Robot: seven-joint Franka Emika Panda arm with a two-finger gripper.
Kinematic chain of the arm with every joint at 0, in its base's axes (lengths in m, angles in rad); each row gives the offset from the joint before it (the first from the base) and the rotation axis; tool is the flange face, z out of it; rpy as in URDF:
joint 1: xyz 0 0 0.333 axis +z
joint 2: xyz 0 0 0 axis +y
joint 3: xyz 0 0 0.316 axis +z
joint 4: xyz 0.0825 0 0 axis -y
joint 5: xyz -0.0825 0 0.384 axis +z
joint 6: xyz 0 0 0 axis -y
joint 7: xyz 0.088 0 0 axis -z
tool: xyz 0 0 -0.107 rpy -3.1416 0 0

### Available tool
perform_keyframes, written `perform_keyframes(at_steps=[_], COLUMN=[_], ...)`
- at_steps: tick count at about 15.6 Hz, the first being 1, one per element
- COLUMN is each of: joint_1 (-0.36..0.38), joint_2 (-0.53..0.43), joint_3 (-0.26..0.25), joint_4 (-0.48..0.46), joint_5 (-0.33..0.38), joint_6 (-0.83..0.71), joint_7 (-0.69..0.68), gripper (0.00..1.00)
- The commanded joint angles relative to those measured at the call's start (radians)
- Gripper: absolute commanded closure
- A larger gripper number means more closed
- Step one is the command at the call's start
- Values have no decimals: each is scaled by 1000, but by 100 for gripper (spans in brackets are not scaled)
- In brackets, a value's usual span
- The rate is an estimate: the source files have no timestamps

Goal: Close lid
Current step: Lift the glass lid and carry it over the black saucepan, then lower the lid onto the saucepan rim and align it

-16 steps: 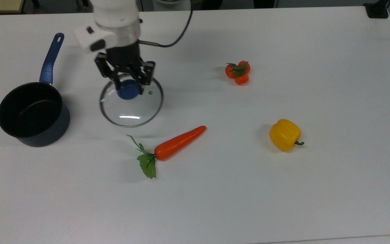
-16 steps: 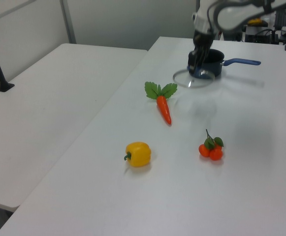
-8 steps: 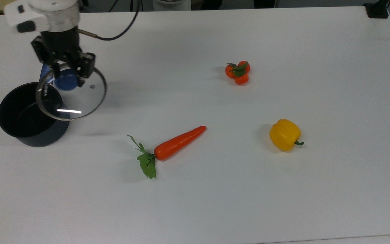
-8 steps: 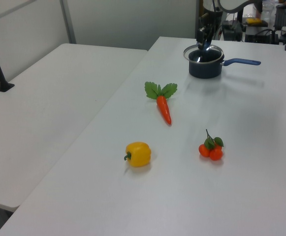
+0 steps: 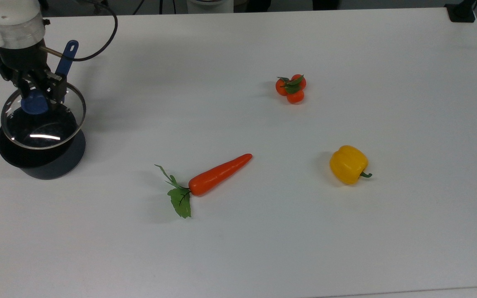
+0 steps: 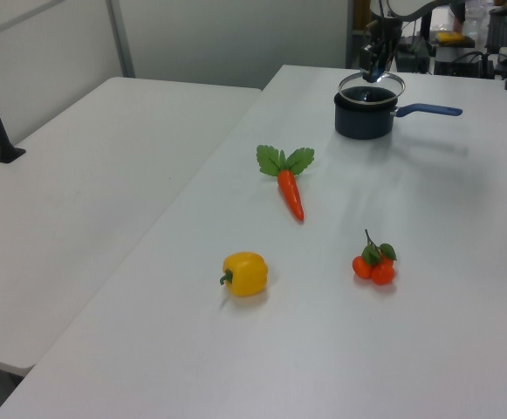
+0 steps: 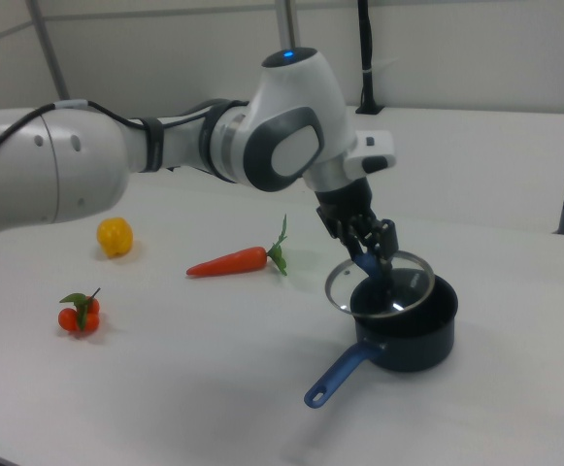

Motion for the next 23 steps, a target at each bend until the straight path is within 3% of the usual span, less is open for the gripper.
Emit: perform_keyframes(at_steps=[1, 7, 15, 23], joint_1=[-25, -51, -45, -43], joint_2=[38, 84, 87, 85], joint_3=[3, 3, 3, 5], joint_4=[34, 32, 31, 23], joint_5=[4, 44, 88, 90], joint_6=[27, 153, 150, 138], joint_7=[-50, -48, -43, -43], gripper=[55, 55, 54, 54])
